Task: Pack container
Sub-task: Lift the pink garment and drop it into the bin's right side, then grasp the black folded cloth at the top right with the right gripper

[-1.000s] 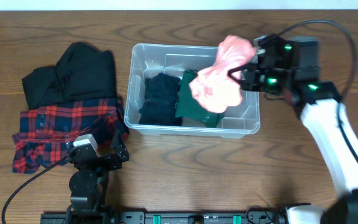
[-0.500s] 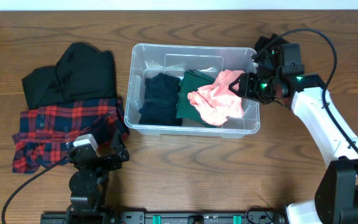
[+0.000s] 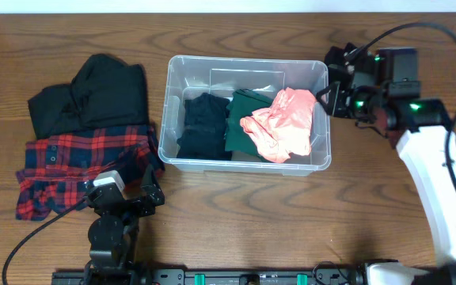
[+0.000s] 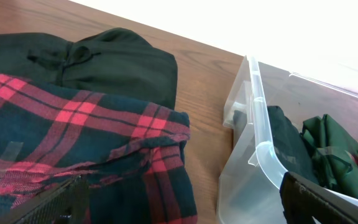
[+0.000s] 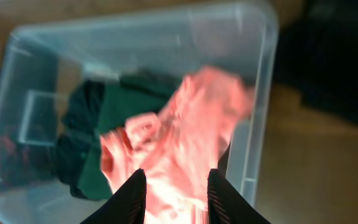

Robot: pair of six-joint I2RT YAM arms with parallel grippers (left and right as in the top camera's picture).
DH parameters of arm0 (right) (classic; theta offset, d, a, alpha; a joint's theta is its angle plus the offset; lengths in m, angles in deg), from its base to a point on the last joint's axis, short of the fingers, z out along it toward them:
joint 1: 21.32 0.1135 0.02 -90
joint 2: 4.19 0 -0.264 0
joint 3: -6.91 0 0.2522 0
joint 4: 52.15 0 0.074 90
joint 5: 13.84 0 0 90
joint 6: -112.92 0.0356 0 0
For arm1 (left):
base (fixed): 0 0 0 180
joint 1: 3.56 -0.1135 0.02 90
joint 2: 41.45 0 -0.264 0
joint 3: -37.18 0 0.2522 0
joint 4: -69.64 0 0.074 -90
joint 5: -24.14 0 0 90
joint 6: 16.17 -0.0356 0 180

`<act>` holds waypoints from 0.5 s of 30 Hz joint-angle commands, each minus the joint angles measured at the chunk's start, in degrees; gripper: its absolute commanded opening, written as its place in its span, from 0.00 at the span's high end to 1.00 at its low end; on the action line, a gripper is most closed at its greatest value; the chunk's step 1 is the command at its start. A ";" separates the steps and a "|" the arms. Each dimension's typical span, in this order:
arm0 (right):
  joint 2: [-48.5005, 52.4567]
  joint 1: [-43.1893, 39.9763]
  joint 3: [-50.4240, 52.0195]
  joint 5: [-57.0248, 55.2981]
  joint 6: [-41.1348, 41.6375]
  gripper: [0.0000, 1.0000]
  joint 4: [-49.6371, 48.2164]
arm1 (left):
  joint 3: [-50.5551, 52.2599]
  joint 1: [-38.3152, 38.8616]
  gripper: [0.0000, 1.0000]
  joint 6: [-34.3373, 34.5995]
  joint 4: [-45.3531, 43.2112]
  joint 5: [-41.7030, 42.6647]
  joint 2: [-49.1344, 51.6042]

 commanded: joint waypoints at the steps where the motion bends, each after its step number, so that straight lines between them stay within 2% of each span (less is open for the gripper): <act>1: -2.16 -0.44 -2.25 -3.45 -1.68 0.72 1.40 | 1.36 -0.20 0.02 -0.09 0.28 -0.26 -0.02; 3: -2.19 -0.13 -2.36 -1.49 -2.21 0.77 1.88 | 1.36 -0.20 0.02 -0.09 0.28 -0.26 -0.02; 6: -1.05 2.80 -2.36 0.28 -4.20 0.94 3.96 | 1.36 -0.20 0.02 -0.09 0.28 -0.26 -0.02; 9: 1.64 7.26 -2.34 -7.61 -1.01 0.99 7.10 | 1.36 -0.20 0.02 -0.09 0.28 -0.26 -0.02; 15: 9.53 15.93 -2.32 -18.10 0.20 0.99 7.48 | 1.36 -0.20 0.02 -0.09 0.28 -0.24 -0.02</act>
